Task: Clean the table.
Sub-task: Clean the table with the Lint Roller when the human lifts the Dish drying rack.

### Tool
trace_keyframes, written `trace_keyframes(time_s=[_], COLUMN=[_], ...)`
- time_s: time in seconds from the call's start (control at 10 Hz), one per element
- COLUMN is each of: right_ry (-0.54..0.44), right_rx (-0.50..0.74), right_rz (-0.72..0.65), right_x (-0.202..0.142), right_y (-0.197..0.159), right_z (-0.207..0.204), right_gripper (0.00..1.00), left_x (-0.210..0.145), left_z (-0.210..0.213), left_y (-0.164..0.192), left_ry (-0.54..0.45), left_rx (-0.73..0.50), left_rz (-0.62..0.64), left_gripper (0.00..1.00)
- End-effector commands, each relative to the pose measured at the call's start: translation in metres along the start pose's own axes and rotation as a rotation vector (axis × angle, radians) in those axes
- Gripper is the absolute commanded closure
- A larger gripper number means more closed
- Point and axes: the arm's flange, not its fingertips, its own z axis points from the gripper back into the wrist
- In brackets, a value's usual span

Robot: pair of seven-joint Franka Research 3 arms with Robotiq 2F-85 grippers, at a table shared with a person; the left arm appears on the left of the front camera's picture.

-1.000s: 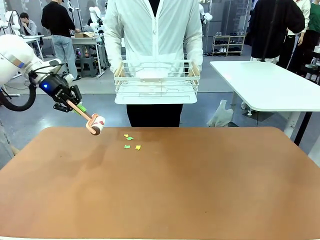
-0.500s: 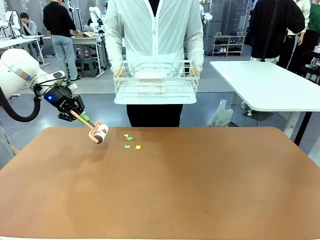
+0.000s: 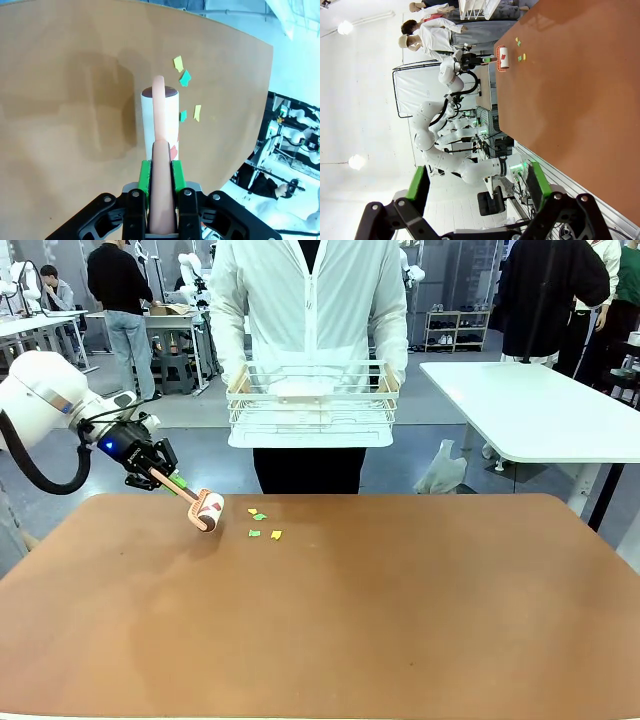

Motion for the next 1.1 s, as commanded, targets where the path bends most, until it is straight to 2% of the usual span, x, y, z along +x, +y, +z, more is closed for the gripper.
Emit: trace_keyframes(time_s=[0.0, 0.5, 1.0], right_ry=[-0.002, -0.002, -0.002], right_rx=[-0.007, -0.007, -0.007], right_rz=[-0.003, -0.003, -0.003], right_x=[0.000, 0.000, 0.000], right_y=[0.003, 0.003, 0.003], right_z=[0.000, 0.000, 0.000], right_gripper=[0.00, 0.00, 0.00], left_x=[-0.013, -0.010, -0.014], left_z=[-0.009, -0.027, -0.051], left_y=[0.007, 0.026, 0.013], left_ry=[-0.055, -0.027, -0.017], left_rx=[-0.021, -0.014, -0.004], left_rz=[-0.050, -0.021, -0.036], left_gripper=[0.79, 0.79, 0.79])
